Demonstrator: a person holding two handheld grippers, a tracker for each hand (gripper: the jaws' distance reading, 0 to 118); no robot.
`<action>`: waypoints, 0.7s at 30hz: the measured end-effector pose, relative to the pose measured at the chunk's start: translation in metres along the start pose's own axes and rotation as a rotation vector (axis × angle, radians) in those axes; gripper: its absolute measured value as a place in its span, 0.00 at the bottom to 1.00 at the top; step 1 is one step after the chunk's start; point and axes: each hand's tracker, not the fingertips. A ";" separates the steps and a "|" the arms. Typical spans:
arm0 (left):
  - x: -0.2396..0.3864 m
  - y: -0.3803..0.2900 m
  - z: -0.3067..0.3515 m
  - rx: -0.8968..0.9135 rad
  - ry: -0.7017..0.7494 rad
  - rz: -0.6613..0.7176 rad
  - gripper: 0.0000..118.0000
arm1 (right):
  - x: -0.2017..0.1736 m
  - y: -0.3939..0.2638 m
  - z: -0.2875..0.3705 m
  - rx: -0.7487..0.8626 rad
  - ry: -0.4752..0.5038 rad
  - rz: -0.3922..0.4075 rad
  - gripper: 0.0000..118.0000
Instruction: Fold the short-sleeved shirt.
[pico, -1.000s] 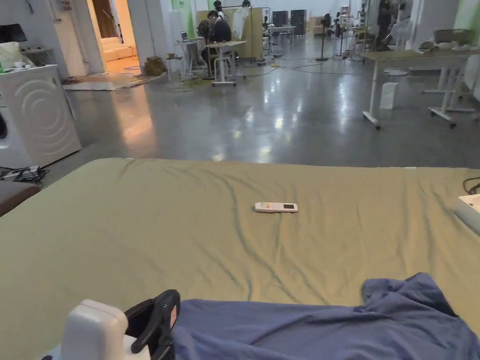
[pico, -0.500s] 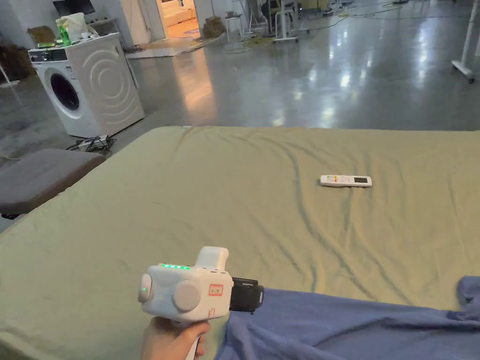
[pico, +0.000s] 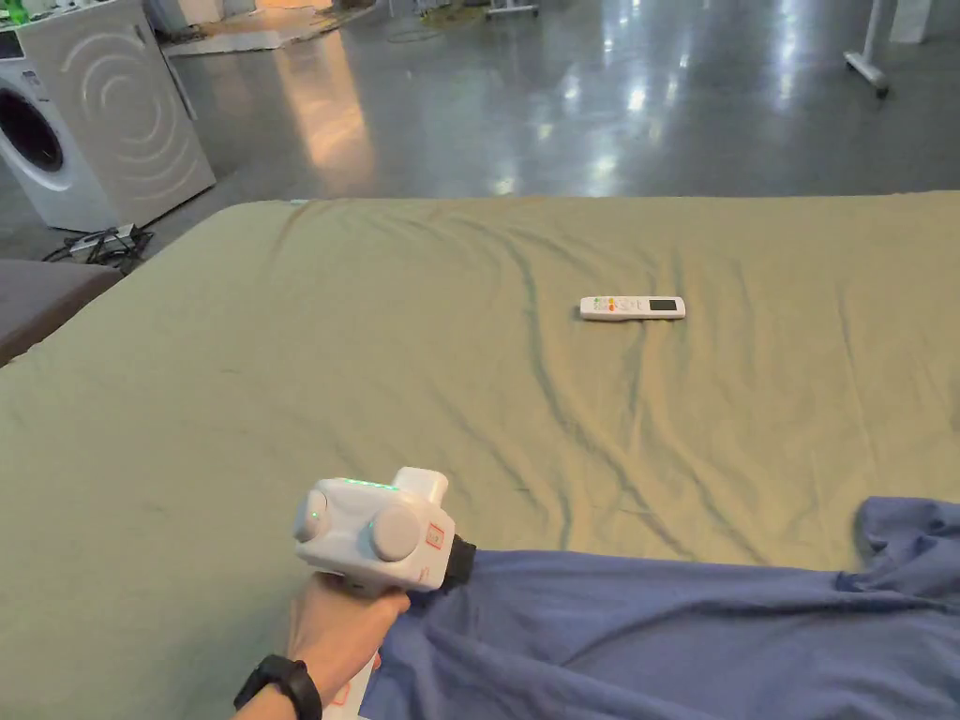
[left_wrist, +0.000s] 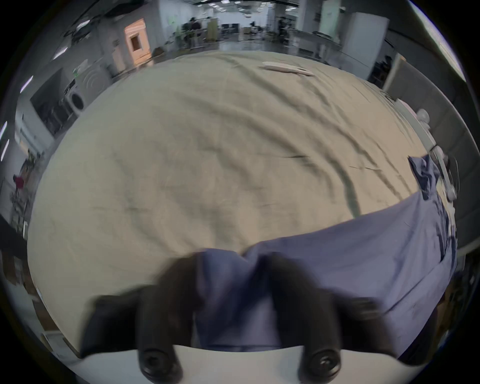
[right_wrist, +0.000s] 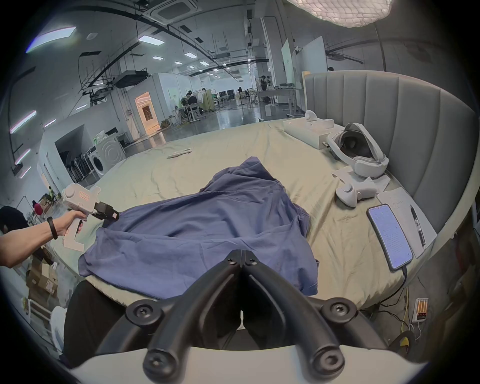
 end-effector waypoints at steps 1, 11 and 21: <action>0.006 0.001 0.000 0.001 -0.006 -0.002 0.05 | 0.000 0.000 -0.003 -0.004 0.000 0.001 0.00; 0.000 0.014 -0.026 -0.110 0.001 0.028 0.05 | 0.035 0.090 -0.091 -0.055 0.078 -0.145 0.53; -0.009 0.001 -0.013 -0.063 -0.106 -0.002 0.05 | 0.102 0.148 -0.324 -0.446 -0.160 -0.093 0.59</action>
